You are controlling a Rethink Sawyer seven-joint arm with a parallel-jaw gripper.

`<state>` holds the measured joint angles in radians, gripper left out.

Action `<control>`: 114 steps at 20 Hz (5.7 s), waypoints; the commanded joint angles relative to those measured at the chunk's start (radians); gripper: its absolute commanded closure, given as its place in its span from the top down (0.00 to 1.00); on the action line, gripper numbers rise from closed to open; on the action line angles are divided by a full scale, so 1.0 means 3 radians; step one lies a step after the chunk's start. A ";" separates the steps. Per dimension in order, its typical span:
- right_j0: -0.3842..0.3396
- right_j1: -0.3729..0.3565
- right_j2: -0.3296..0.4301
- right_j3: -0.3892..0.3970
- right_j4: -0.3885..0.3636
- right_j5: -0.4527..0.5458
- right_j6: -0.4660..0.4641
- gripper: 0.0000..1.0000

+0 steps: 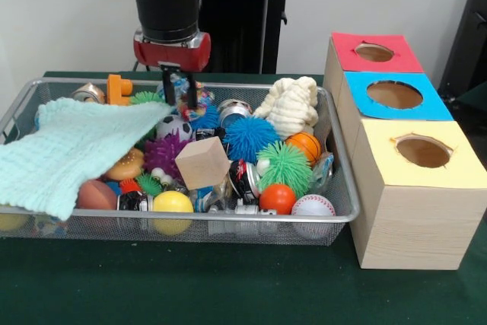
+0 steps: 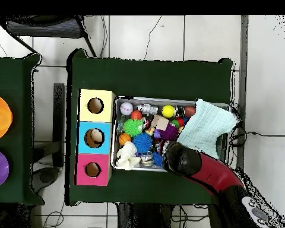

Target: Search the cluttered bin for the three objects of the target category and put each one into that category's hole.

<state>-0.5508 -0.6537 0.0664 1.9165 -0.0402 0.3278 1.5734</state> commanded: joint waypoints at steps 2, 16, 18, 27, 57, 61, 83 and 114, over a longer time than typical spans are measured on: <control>0.0132 0.0028 0.0166 0.0234 -0.0012 -0.0092 0.0523 1.00; 0.0120 0.0074 0.0141 0.0390 0.0047 -0.0247 0.0611 1.00; 0.0124 0.0138 0.0134 0.0309 0.0060 -0.0236 0.0600 1.00; 0.0139 0.0256 0.0112 0.0237 0.0050 -0.0464 0.0650 1.00; 0.0259 -0.0463 0.0043 0.0463 0.0233 -0.0272 0.0637 0.00; 0.0355 -0.0722 0.0031 0.0671 0.0281 -0.0404 0.0783 0.00; 0.1283 -0.0820 -0.0060 0.0597 0.1210 -0.0536 0.1160 0.00; 0.2656 0.0144 -0.1164 -0.0664 0.1910 0.0116 0.1576 0.00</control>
<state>0.2397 -0.6454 -0.2028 1.8631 0.4882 0.2081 1.7821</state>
